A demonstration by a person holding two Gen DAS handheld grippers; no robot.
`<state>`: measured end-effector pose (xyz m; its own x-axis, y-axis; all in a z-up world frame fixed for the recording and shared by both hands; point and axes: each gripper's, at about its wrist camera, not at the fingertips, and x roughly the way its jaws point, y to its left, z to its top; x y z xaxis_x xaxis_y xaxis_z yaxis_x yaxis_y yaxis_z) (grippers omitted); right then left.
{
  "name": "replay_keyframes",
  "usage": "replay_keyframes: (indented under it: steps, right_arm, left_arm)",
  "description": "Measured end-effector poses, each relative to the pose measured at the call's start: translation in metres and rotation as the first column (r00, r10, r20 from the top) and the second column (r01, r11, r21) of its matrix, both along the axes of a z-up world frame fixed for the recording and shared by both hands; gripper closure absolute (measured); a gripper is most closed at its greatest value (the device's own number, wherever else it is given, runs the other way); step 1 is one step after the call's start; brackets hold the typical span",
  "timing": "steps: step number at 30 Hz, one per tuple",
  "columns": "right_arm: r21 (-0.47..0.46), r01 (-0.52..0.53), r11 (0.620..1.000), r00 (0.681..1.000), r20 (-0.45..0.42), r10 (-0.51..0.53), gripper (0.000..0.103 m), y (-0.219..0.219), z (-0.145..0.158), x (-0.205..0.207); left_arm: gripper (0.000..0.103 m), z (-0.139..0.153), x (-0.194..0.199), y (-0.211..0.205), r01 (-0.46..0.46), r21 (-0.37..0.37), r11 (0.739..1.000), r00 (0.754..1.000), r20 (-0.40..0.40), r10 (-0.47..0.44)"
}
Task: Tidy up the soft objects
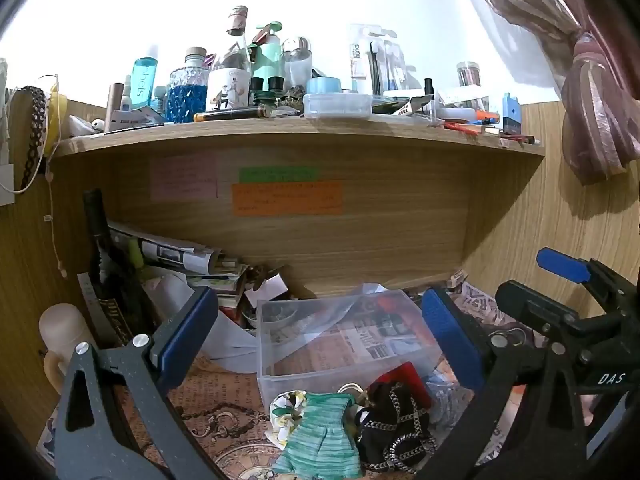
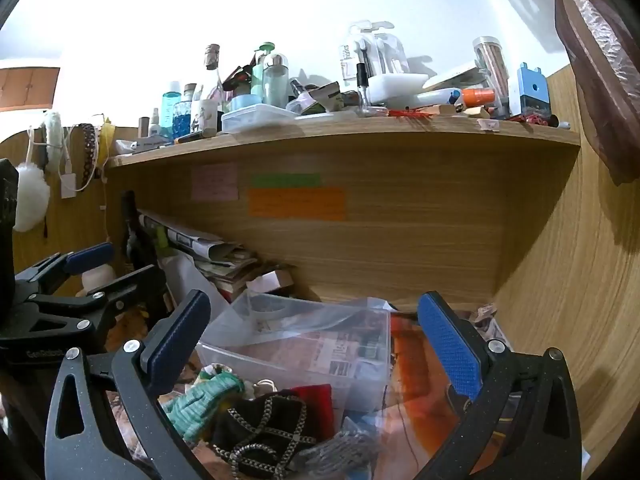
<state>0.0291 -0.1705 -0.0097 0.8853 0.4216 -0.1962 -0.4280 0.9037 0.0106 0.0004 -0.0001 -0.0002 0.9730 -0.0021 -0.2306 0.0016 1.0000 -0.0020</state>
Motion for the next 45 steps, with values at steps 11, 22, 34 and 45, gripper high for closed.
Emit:
replay_keyframes:
  steps: [11,22,34,45]
  right_arm:
    - [0.004,-0.004,1.0,1.0,-0.004,0.004,0.0,-0.0013,0.0006,0.0002]
    - [0.01,-0.002,1.0,1.0,-0.003,0.002,0.0,0.005,-0.0008,-0.0025]
    - [0.027,-0.006,1.0,1.0,-0.004,0.007,0.0,0.0001,0.0026,-0.003]
    - [0.029,-0.008,1.0,1.0,-0.002,0.008,0.0,-0.0002,0.0014,-0.0027]
  left_arm:
    - [0.0,0.0002,0.0023,-0.0035,0.007,-0.003,1.0,1.0,0.004,-0.007]
    - [0.0,0.0023,-0.0013,-0.0016,0.01,-0.006,1.0,1.0,0.016,-0.01]
    - [0.0,0.0017,-0.0016,-0.0018,0.009,-0.005,1.0,1.0,0.018,-0.009]
    - [0.0,0.0012,-0.0016,-0.0012,0.011,-0.005,1.0,1.0,0.018,-0.011]
